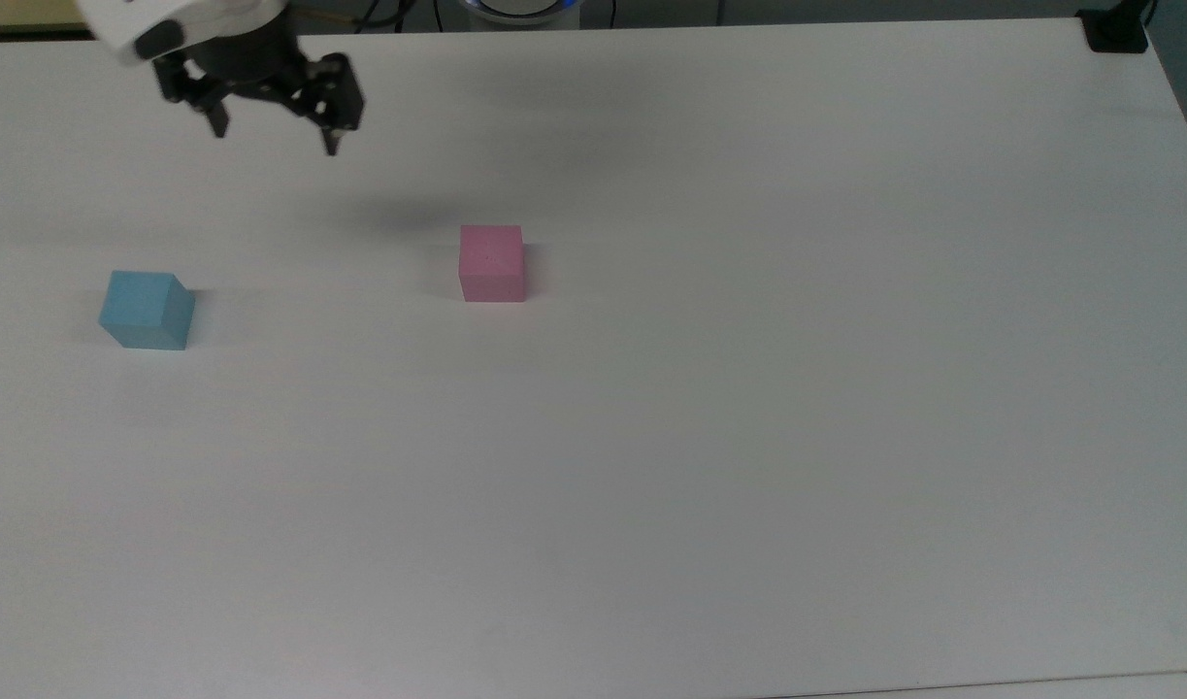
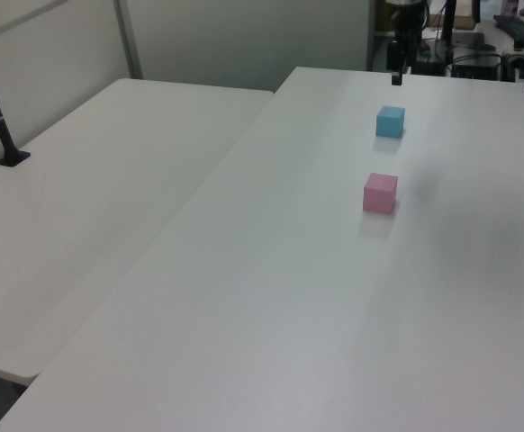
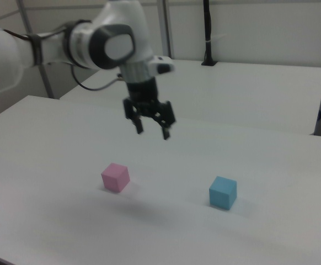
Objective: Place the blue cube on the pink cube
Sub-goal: 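Move the open gripper over the light-blue cube and lower it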
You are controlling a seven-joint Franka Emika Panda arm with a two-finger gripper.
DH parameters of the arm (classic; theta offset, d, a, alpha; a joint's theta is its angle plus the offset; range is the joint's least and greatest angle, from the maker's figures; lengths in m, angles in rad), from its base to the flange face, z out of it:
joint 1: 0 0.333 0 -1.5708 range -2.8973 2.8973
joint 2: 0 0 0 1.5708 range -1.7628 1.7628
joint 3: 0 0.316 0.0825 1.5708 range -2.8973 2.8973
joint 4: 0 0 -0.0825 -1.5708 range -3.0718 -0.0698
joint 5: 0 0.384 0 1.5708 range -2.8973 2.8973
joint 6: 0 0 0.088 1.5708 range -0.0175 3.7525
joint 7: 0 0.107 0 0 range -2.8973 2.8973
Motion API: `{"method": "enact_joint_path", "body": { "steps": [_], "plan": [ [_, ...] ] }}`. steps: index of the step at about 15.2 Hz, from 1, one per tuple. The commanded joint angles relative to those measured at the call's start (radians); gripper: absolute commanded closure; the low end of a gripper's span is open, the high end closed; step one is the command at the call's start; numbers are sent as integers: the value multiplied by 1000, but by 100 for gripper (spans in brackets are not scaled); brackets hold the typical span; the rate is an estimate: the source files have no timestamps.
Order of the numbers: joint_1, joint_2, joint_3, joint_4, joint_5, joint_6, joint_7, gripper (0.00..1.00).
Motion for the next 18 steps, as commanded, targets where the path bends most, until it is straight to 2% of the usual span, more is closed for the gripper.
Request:
{"method": "enact_joint_path", "body": {
  "steps": [1, 3, 6, 11, 13, 15, 18],
  "plan": [
    [5, 71, -91, -15, -7, 126, -75, 0],
    [-18, 120, -134, -18, -5, 197, -157, 0],
    [-73, 204, -167, -20, 16, 313, -253, 0],
    [-123, 323, -168, -15, 73, 465, -284, 0],
    [-121, 357, -168, -15, 140, 541, -276, 0],
    [-113, 357, -168, -14, 206, 544, -276, 0],
    [-100, 351, -168, -12, 222, 535, -280, 0]
  ]
}}
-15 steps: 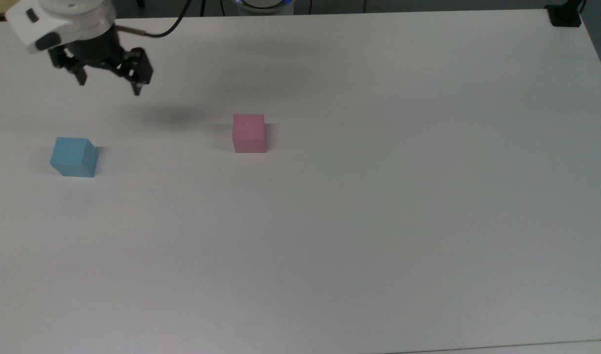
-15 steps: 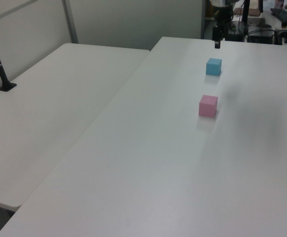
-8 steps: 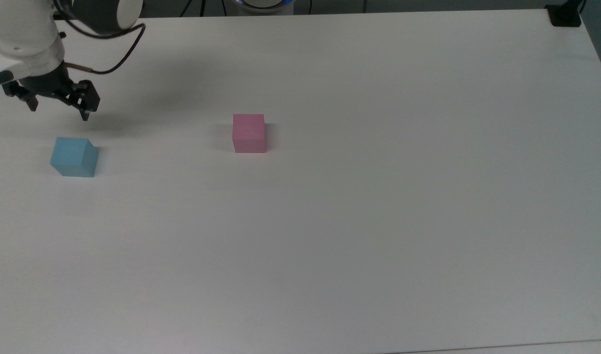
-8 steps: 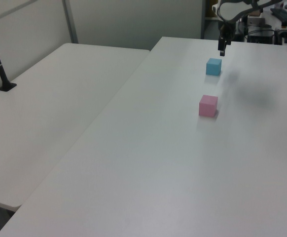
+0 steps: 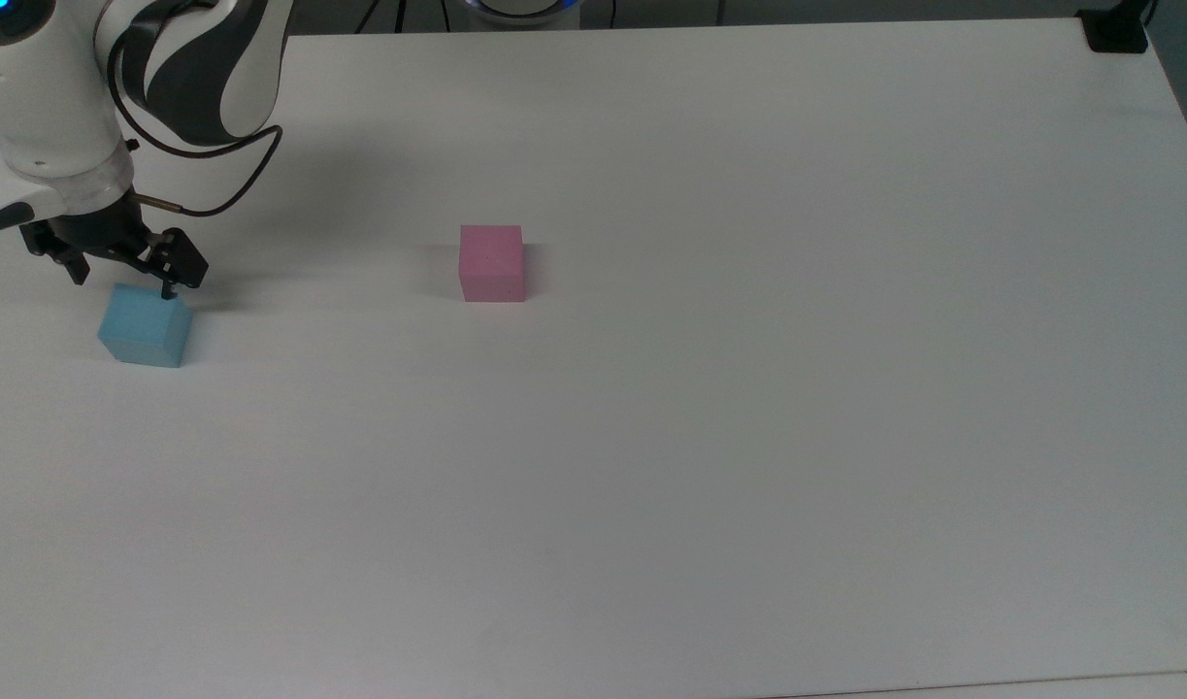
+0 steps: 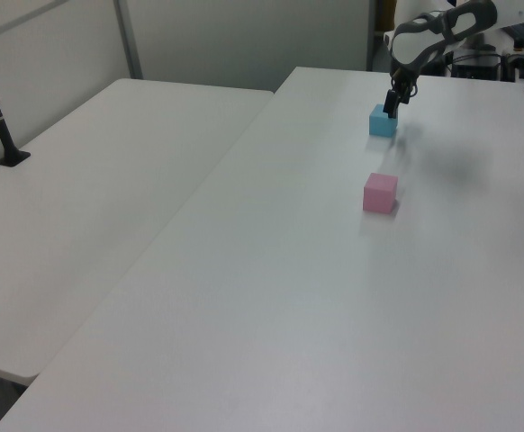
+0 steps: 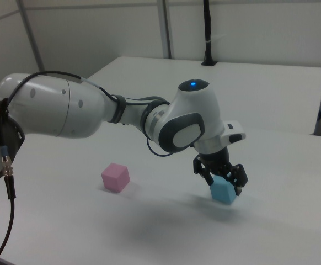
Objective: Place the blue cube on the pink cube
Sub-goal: 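Close the gripper on the light-blue cube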
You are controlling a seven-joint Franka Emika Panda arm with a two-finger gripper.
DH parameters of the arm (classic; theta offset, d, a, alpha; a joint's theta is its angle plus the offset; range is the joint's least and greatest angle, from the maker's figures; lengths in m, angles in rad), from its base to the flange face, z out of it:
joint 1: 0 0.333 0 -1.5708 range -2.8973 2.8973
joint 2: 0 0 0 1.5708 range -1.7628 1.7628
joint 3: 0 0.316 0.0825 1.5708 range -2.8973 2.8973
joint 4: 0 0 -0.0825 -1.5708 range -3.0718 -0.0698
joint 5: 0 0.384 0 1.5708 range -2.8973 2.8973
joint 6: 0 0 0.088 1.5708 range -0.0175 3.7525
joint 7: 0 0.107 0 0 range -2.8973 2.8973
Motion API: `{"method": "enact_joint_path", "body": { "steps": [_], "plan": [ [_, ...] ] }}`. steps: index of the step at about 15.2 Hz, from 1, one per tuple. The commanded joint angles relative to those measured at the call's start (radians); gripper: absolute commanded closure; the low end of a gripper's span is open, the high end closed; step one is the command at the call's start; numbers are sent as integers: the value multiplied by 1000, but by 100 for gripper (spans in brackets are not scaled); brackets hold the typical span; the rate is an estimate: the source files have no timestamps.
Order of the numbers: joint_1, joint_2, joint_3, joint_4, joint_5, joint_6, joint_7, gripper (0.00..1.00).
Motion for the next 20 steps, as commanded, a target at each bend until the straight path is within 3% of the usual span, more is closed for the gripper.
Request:
{"method": "enact_joint_path", "body": {
  "steps": [1, 10, 20],
  "plan": [
    [25, -13, -11, 1, 35, 1, -26, 0],
    [26, -59, -15, 6, 71, -96, -74, 0],
    [26, 67, -8, 4, 97, 112, -51, 0]
  ]
}}
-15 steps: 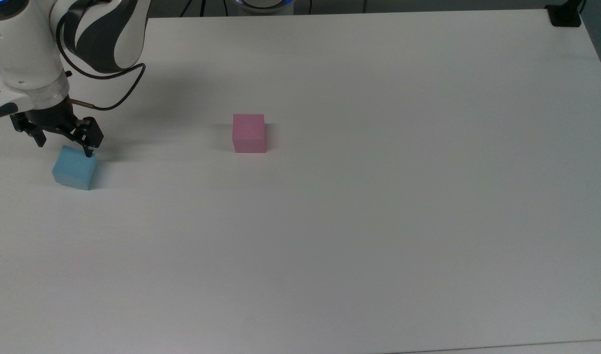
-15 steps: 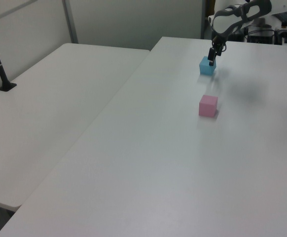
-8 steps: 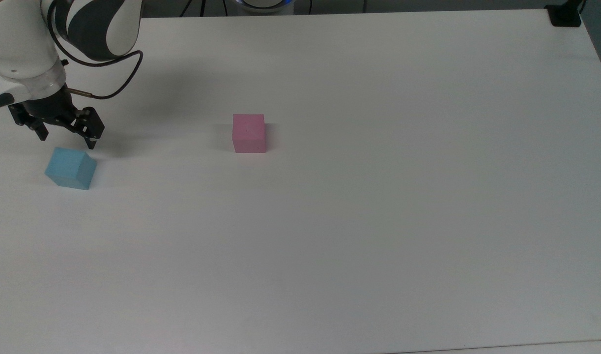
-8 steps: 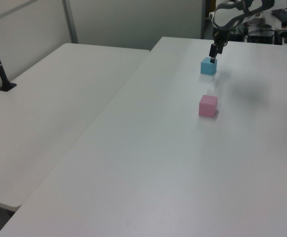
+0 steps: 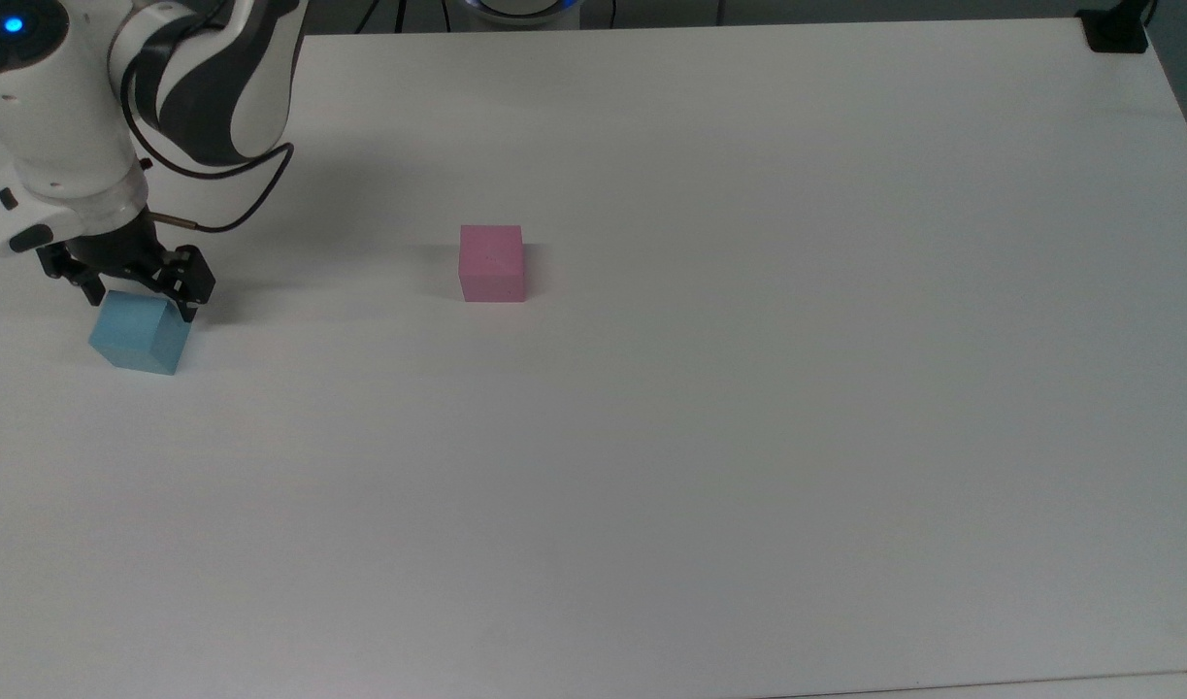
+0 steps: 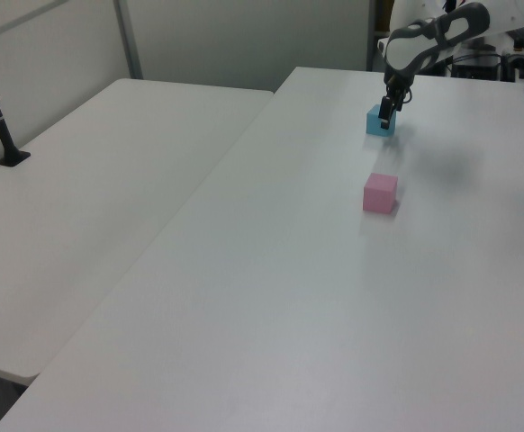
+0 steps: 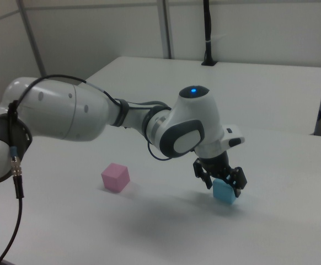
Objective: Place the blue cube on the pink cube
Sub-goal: 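Close the gripper on the light-blue cube, then lift the blue cube and carry it over the pink cube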
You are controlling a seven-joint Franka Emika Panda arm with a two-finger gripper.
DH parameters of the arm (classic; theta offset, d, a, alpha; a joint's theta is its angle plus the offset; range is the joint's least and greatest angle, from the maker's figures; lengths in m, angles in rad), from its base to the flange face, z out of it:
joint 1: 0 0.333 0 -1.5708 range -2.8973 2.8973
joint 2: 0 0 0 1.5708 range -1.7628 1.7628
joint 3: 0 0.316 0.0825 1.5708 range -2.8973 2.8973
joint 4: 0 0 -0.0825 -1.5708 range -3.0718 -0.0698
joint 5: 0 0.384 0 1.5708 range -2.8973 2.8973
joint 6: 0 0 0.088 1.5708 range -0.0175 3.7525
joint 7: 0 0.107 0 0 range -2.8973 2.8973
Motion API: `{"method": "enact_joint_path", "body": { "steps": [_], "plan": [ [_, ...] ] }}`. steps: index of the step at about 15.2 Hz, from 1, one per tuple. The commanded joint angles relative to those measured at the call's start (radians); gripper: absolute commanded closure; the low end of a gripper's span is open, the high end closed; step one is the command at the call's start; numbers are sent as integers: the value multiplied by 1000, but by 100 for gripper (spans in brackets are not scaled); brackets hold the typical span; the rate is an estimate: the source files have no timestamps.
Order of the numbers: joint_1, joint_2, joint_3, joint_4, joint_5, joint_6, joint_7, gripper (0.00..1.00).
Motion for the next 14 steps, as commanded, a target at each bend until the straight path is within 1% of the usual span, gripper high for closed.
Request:
{"method": "enact_joint_path", "body": {
  "steps": [1, 2, 3, 4, 5, 7, 8, 11, 14],
  "plan": [
    [17, 30, -7, -9, 54, 91, 9, 6],
    [18, 32, -7, -9, 55, 97, 10, 31],
    [21, 30, -7, -9, 56, 97, 3, 61],
    [23, 21, -7, -7, 58, 97, -1, 79],
    [24, 1, -7, -7, 58, 96, -11, 89],
    [30, -77, -5, -33, 59, 62, -42, 98],
    [50, -118, -7, -53, 59, 15, -44, 100],
    [130, -207, -7, -70, 59, -131, -25, 100],
    [254, -278, -7, -133, 59, -158, 88, 98]
  ]
}}
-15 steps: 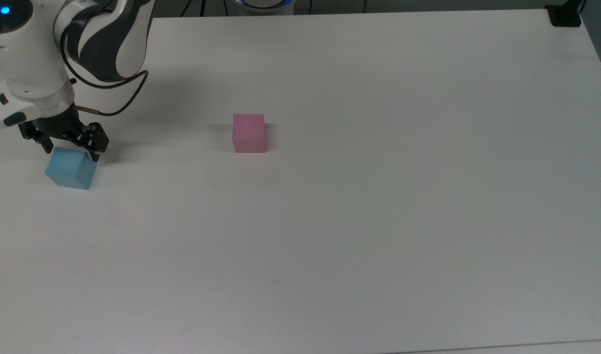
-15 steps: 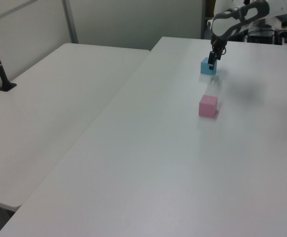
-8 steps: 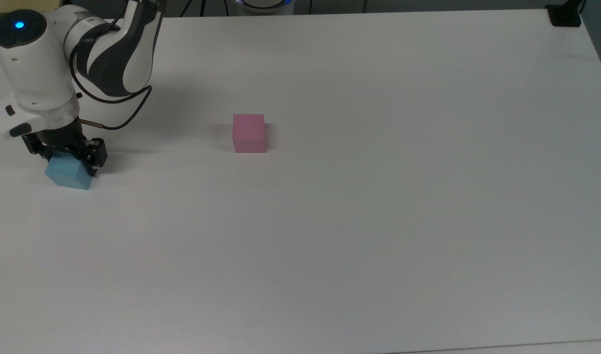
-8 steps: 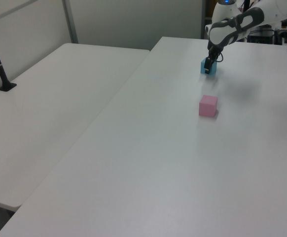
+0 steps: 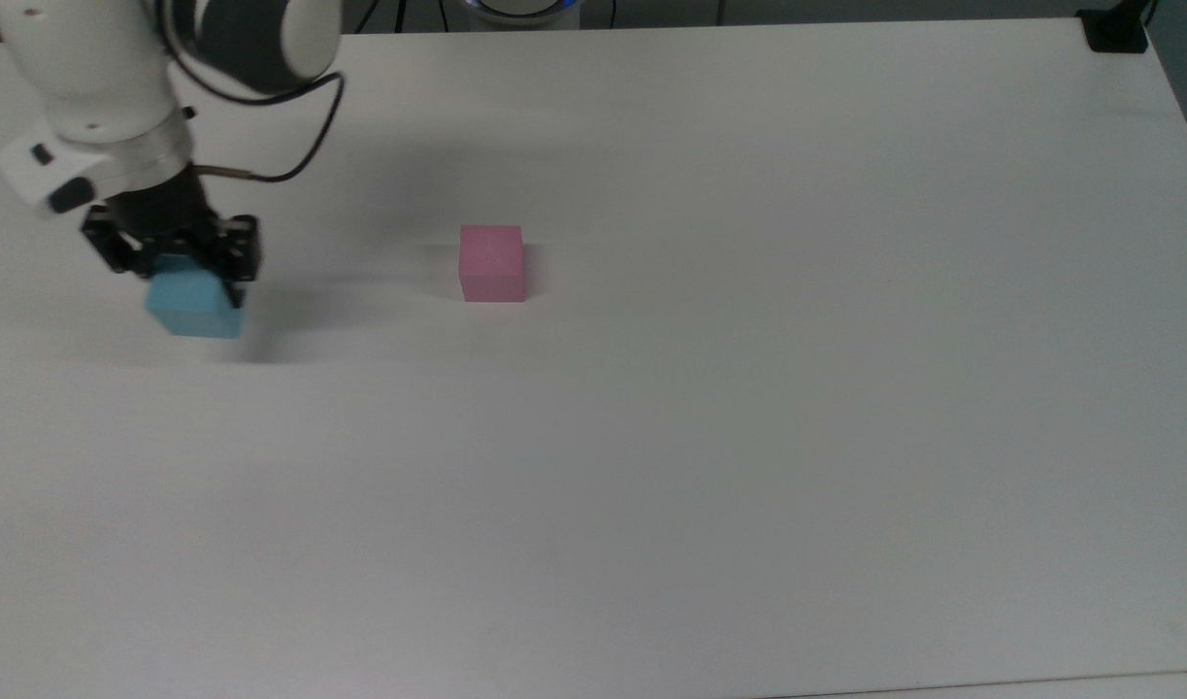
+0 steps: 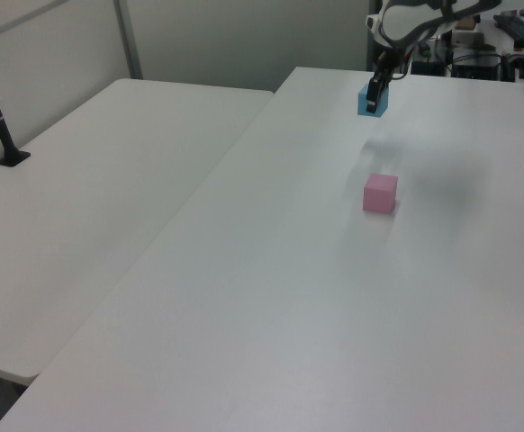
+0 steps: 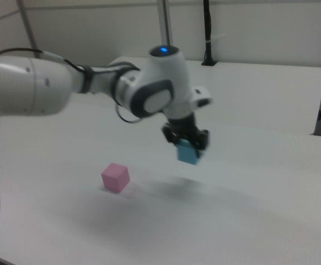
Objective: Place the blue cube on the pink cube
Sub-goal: 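Lift the blue cube and carry it over the pink cube, then lower the blue cube onto the pink cube and open the gripper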
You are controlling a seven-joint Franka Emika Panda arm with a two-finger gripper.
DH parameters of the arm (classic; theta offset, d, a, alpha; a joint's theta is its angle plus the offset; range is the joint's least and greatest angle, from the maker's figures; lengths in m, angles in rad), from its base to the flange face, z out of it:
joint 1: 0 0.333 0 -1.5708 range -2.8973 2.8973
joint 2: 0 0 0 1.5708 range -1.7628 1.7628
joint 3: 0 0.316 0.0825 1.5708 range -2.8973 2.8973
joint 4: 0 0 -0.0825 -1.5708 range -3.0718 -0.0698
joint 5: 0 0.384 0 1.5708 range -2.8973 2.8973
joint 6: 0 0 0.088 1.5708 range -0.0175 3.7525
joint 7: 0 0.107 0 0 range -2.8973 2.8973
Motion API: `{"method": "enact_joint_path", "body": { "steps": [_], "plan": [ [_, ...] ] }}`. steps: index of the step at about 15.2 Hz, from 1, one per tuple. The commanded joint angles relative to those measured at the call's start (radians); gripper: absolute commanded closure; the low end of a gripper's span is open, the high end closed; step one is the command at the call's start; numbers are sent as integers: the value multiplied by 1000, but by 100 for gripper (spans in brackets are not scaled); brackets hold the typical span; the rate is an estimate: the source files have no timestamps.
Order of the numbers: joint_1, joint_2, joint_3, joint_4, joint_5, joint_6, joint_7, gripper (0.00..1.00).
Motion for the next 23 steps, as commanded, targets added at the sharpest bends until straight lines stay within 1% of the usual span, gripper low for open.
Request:
{"method": "enact_joint_path", "body": {
  "steps": [1, 4, 6, 8, 12, 15, 16, 17, 20, 23],
  "plan": [
    [173, -123, -15, -139, 17, -12, 113, 98],
    [279, -131, -17, -150, 9, -33, 205, 97],
    [319, -132, -17, -153, 4, -48, 252, 97],
    [360, -160, -17, -187, 0, -71, 258, 95],
    [392, -288, -15, -340, -80, -70, 258, 94],
    [383, -364, -2, -412, -124, -67, 258, 93],
    [385, -376, 3, -434, -143, -67, 259, 91],
    [388, -379, 12, -448, -161, -65, 268, 90],
    [395, -347, 15, -453, -250, -29, 385, 90],
    [394, -325, 15, -451, -253, -3, 396, 90]
  ]
}}
